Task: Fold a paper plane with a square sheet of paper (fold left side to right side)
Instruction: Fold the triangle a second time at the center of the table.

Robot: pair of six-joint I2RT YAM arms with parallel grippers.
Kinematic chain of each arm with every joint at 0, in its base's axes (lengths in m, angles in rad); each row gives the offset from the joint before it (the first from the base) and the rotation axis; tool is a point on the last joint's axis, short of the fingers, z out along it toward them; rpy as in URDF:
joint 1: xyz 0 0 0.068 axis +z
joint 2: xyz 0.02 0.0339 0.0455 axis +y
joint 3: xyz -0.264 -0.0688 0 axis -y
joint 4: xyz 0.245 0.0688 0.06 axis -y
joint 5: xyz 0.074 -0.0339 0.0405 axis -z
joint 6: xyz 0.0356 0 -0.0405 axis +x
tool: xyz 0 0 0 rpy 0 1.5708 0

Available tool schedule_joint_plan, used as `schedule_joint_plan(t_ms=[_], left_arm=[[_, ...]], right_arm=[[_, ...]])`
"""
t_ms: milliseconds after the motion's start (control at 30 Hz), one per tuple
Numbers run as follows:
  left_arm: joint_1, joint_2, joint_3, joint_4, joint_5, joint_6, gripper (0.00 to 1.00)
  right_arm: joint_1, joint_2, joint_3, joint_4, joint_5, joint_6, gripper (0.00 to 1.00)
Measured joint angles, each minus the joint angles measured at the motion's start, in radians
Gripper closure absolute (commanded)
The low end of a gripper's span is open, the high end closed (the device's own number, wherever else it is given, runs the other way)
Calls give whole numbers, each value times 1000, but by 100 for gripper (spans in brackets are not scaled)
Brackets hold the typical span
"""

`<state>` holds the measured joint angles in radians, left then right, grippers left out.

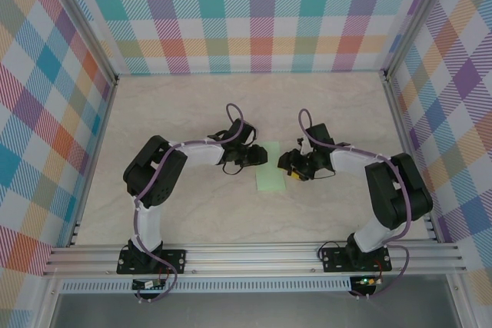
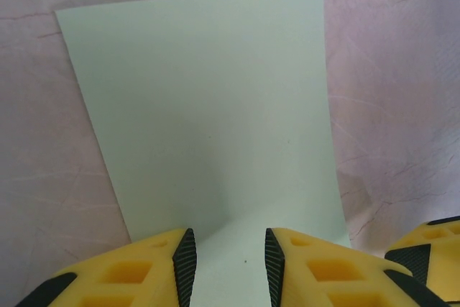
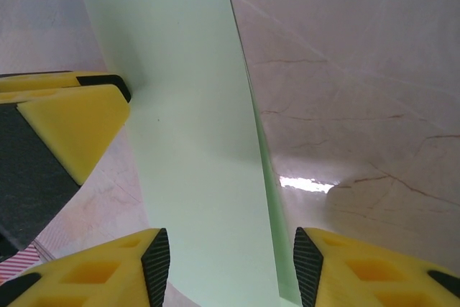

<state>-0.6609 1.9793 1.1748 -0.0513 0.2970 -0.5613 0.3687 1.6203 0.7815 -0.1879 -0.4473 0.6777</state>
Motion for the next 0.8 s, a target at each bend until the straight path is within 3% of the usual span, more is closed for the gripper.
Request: schedule_joint_plan(t_ms=[800], left_arm=[[0, -4, -1, -1, 1, 1, 65]], right_arm=[[32, 49, 1, 58, -31, 53, 61]])
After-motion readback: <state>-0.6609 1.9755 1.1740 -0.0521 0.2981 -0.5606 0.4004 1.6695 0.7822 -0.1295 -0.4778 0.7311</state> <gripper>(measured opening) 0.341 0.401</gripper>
